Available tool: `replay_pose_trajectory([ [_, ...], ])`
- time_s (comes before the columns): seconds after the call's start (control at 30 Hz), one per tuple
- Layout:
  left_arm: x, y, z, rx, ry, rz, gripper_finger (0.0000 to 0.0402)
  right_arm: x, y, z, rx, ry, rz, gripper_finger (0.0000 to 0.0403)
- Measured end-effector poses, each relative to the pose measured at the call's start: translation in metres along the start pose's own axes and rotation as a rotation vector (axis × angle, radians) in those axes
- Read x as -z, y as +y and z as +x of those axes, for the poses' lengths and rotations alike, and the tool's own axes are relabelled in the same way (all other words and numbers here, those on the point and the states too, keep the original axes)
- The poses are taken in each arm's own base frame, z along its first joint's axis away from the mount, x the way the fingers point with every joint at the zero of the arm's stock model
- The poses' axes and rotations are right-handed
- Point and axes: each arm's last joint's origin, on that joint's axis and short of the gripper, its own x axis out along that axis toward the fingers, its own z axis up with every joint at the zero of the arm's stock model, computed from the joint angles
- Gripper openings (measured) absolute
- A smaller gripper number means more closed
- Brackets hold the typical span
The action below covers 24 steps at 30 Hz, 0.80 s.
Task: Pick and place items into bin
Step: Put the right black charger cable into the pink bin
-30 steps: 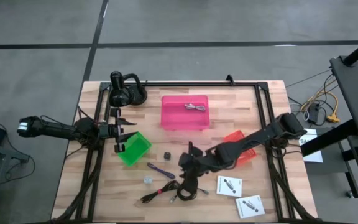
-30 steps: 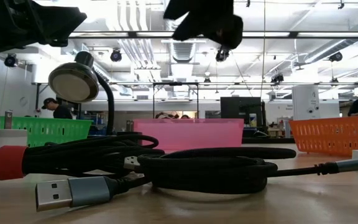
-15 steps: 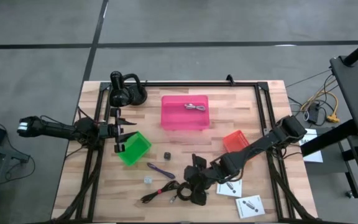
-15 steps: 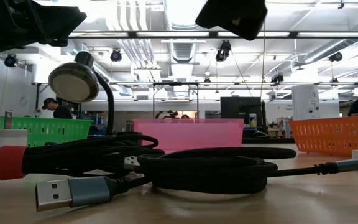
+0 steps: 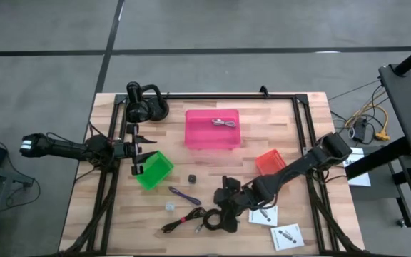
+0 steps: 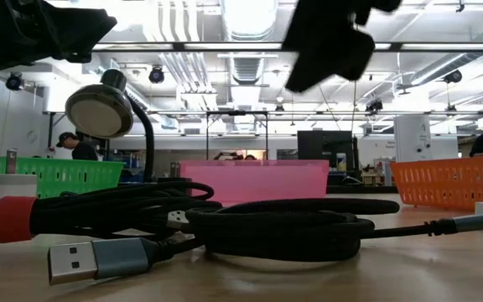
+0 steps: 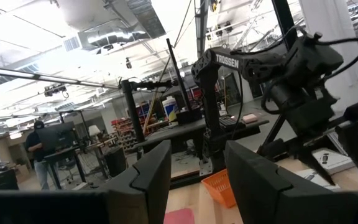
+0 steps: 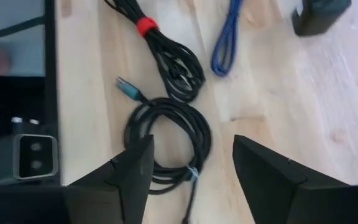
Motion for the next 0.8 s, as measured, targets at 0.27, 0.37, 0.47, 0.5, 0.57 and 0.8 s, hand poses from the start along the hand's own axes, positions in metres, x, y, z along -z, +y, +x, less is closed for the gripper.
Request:
replay_pose_trajectory([
  [0.27, 0.000, 0.000, 0.000, 0.000, 0.001, 0.000, 0.0137, 0.007, -0.003, 0.018, -0.034, -0.084, -0.042, 0.0206],
  [0.37, 0.000, 0.000, 0.000, 0.000, 0.001, 0.000, 0.0137, 0.012, -0.004, 0.035, 0.002, -0.053, -0.071, 0.0206],
  [0.47, 0.000, 0.000, 0.000, 0.001, 0.002, 0.000, 0.0137, 0.012, -0.002, 0.051, 0.022, -0.026, -0.091, 0.0206],
  [0.5, 0.000, 0.000, 0.000, 0.001, 0.002, 0.000, 0.0137, 0.011, -0.001, 0.053, 0.023, -0.019, -0.095, 0.0206],
  [0.57, 0.000, 0.000, 0.000, 0.001, 0.002, 0.000, 0.0137, 0.008, 0.001, 0.056, 0.029, -0.009, -0.099, 0.0206],
  [0.8, 0.000, 0.000, 0.000, 0.001, 0.002, 0.000, 0.0137, 0.001, 0.005, 0.052, 0.040, 0.003, -0.107, 0.0206],
])
